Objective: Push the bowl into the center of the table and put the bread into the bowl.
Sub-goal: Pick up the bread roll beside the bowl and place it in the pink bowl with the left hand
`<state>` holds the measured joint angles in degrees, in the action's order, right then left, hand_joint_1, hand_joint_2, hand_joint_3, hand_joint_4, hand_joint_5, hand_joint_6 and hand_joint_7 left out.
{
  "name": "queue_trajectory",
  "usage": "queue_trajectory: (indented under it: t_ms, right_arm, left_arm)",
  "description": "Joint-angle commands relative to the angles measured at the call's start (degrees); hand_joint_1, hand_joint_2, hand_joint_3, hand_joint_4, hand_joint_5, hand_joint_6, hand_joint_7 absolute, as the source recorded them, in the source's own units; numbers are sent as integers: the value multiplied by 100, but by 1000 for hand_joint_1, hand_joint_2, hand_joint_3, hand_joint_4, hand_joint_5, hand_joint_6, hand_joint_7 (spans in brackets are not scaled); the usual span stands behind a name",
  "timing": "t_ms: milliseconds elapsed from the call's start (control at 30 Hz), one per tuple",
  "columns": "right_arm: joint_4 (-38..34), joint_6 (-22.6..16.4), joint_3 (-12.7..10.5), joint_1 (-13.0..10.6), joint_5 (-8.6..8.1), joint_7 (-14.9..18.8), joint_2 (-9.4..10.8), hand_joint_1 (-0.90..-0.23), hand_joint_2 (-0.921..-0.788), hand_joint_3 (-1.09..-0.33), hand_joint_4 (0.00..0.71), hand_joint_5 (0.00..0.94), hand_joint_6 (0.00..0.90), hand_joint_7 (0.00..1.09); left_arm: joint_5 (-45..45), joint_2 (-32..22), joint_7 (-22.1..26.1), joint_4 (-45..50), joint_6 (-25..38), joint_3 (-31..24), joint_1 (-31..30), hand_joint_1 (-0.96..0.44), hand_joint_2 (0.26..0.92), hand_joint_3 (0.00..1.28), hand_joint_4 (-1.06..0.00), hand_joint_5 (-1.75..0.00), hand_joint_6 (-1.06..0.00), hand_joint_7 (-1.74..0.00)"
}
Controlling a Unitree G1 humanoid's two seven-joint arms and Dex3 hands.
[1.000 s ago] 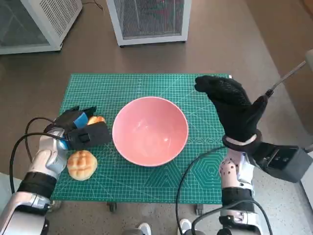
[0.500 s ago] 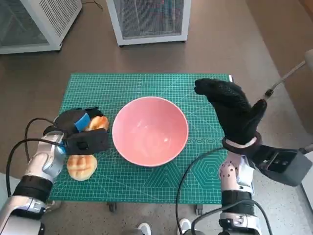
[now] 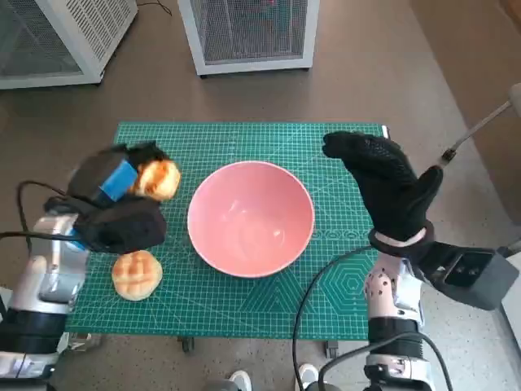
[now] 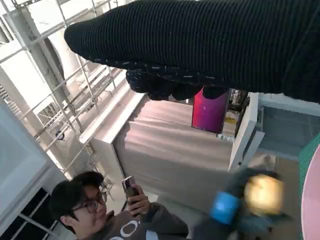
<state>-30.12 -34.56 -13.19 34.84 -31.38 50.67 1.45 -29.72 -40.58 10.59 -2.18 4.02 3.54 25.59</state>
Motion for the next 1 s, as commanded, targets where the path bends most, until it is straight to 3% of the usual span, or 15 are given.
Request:
queue_trajectory:
  t_ms: [33, 233, 467, 767, 800, 867, 900, 967, 1000]
  right_arm:
    - [-10, 94, 29, -145, -25, -42, 21, -523, -921, -501, 277, 1, 428, 8]
    - [-21, 130, 18, -149, -41, -21, 3, -525, -921, -498, 278, 2, 429, 9]
    - [-21, 151, 7, -151, -57, 1, -20, -523, -921, -497, 280, 2, 431, 9]
    - [-23, 135, 21, -157, -25, -10, -18, -518, -921, -497, 282, 2, 432, 9]
    - [-17, 126, 26, -164, -17, -12, -17, -518, -921, -497, 282, 2, 432, 9]
    - [-3, 111, 34, -176, -3, -18, -17, -517, -921, -497, 283, 2, 432, 9]
    - [2, 106, 37, -179, 2, -21, -18, -517, -921, -497, 283, 2, 432, 9]
    - [12, 104, 37, -187, 4, -21, -26, -516, -921, -497, 283, 2, 432, 9]
    - [15, 107, 35, -190, 3, -19, -32, -515, -921, -498, 283, 2, 432, 9]
  left_arm:
    - [144, 39, 87, 889, 23, -276, -208, 2, 920, 61, -647, -1236, -685, -1078]
    - [442, 241, 122, 1447, -206, -369, -250, 1, 920, 59, -629, -1239, -706, -1074]
    - [638, 561, 323, 1804, -355, -117, -198, 1, 920, 57, -633, -1246, -706, -1062]
    - [944, 943, 614, 1333, -873, 313, 3, 2, 920, 49, -655, -1259, -710, -1018]
    - [997, 978, 686, 1238, -905, 362, 23, 2, 920, 56, -658, -1264, -692, -1027]
    - [1079, 1028, 815, 1080, -965, 427, 53, 1, 921, 152, -602, -1300, -524, -1217]
    - [1105, 1039, 864, 1025, -989, 440, 63, 7, 900, 153, -551, -1161, -482, -1119]
    - [1127, 1039, 969, 952, -1004, 469, 83, 19, 860, 107, -480, -577, -462, -652]
    - [1125, 1027, 1037, 951, -963, 481, 88, 19, 855, 91, -468, -467, -465, -558]
